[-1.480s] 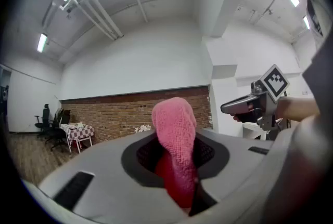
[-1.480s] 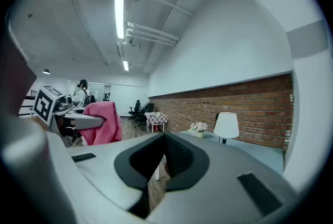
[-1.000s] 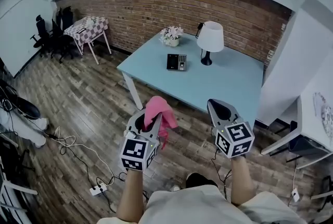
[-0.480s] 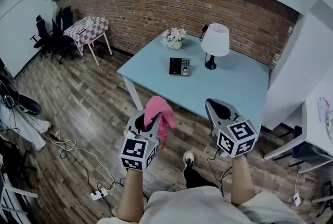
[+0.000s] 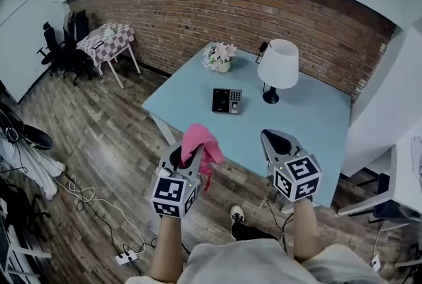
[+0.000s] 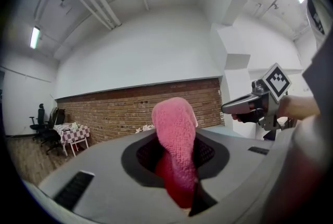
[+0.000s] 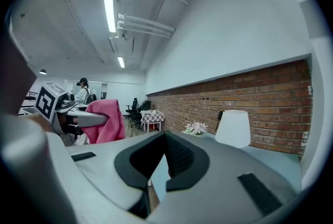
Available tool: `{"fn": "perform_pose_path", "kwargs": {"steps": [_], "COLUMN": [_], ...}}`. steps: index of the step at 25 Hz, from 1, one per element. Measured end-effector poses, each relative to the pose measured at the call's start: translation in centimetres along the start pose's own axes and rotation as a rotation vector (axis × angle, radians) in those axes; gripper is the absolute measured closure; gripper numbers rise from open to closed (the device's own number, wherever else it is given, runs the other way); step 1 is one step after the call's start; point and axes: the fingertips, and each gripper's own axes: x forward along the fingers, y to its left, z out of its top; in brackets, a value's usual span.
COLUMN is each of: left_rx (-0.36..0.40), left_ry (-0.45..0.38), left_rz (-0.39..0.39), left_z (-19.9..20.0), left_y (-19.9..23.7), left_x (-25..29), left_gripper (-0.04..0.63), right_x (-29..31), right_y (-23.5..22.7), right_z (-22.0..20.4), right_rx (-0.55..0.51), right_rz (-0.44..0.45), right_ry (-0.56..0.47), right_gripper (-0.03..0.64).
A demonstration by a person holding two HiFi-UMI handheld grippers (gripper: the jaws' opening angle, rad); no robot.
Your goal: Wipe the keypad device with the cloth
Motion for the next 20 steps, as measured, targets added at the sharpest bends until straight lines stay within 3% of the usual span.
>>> {"fn": "perform_pose_path", "kwargs": {"steps": [20], "left_rx": [-0.003], "left_ry": [0.072], "left_rz": [0.092], "left_z": [-0.9], "left_y": [6.8], "left_x": [15.9], "left_gripper": [0.486], "right_x": [15.1], "right_y": [-10.9], "right_z": [-1.9], "right_rx": [0.001], "right_rz": [0.096], "right_ry": [0.124], "right_gripper": [0.600]}}
